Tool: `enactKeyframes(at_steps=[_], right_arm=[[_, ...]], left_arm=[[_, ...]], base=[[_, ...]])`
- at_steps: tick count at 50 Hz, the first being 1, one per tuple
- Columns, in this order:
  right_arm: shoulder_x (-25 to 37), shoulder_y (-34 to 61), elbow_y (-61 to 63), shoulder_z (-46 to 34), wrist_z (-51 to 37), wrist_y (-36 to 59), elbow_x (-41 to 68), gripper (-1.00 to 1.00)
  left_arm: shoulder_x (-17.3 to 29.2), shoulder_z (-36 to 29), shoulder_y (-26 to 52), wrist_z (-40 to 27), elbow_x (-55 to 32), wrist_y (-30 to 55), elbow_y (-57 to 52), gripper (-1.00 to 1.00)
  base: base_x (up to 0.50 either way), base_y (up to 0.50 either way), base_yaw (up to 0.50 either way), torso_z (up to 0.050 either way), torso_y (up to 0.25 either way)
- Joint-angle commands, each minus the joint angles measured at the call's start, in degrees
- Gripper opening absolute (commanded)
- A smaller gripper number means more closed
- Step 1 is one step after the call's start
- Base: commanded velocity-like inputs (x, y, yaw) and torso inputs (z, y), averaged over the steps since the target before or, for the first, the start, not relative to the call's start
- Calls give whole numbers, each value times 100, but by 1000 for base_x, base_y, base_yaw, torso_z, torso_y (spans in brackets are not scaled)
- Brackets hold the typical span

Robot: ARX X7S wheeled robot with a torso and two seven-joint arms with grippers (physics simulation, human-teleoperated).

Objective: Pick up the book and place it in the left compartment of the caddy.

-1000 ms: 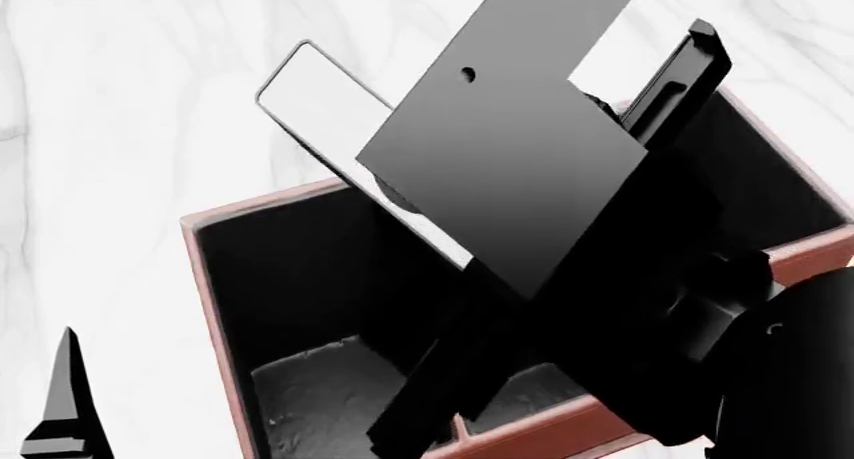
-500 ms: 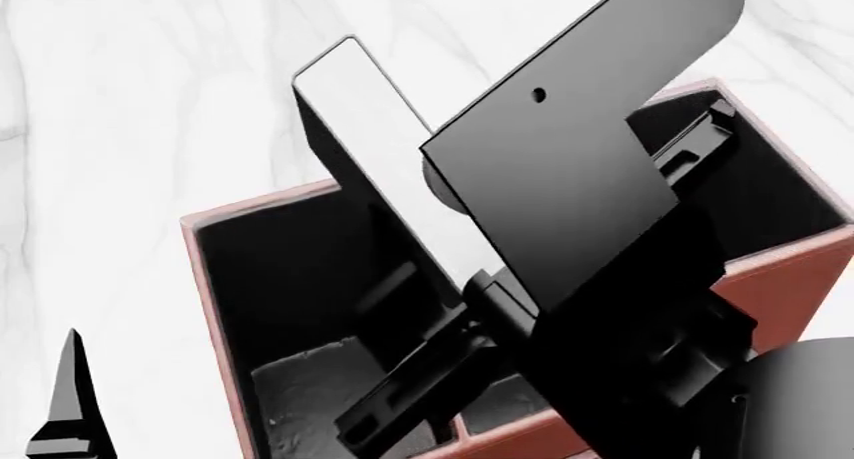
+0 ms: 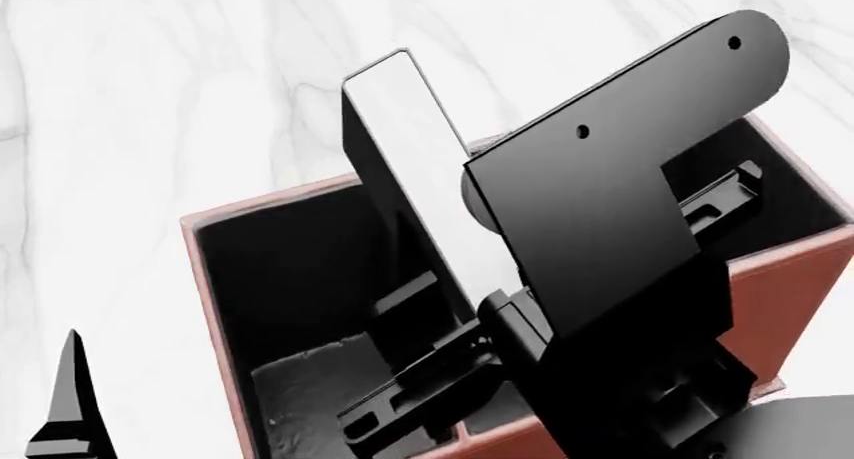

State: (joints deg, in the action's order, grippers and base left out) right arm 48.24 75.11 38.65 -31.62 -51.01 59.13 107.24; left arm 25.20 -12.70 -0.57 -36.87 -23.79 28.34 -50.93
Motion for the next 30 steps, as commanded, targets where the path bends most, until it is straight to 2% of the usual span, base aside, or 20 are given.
enactKeyframes(at_steps=[1,30], right_arm=[[-123,-248,37,272,-107,-214,-407,-100],[-393,-1503,193,375,134,-948,-1130,-100]], left_arm=[[-68,39,6,347,83,-349,143,100],[-18,22,50,294,19,-351,165,100]], base=[[0,0,0,0,0],[0,0,0,0,1]])
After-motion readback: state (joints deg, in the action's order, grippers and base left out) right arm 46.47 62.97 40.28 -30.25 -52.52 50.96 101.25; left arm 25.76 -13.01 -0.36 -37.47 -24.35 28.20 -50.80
